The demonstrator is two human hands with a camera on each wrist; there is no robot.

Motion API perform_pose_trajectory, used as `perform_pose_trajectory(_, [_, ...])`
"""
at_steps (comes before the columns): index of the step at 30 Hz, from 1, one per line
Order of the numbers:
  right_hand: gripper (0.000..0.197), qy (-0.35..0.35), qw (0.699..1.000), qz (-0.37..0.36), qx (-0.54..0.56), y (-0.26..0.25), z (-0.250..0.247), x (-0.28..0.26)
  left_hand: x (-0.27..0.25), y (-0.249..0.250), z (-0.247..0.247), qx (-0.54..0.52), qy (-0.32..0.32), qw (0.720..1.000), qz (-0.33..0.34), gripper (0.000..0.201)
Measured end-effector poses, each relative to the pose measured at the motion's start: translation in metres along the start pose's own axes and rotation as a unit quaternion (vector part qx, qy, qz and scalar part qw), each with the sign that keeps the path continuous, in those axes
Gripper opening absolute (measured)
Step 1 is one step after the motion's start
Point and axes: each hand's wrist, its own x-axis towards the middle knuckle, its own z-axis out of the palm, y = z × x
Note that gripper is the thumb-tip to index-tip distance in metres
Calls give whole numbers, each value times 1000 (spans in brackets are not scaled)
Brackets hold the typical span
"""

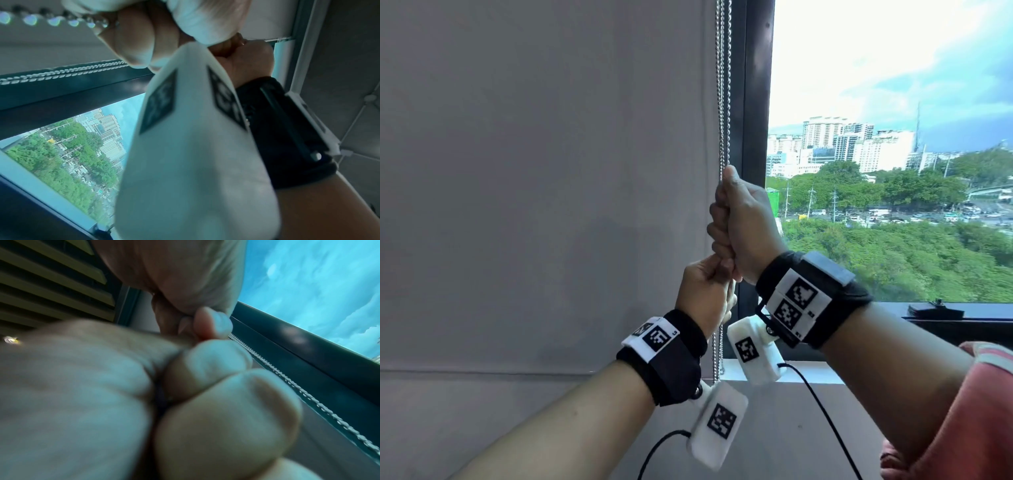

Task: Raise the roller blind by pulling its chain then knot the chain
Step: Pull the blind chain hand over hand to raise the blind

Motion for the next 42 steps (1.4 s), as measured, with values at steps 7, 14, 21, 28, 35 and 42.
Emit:
perform_pose_trajectory(7, [46,15,1000,-8,25,15,-10,-10,0,-17,-8,91,-21,996,2,29])
perform_pose_trajectory(14, [51,38,998,-38,-9,37,-19,-15,12,-1,-14,52,-29,997,49,30])
perform_pose_trajectory(21, [55,11,1000,-16,-24,54,-23,-36,31,23,-5,60,27,995,79,46])
perform_pose_trajectory(28, [47,38,998,-20,-35,69,-32,-42,41,54,20,-22,41,994,101,38])
perform_pose_trajectory(35, [43,-7,995,-72,-71,73,-37,-44,43,56,31,-21,56,993,98,37])
perform_pose_trajectory(42, [27,-40,999,-25,-12,63,-43,-46,35,61,31,-27,40,993,107,37])
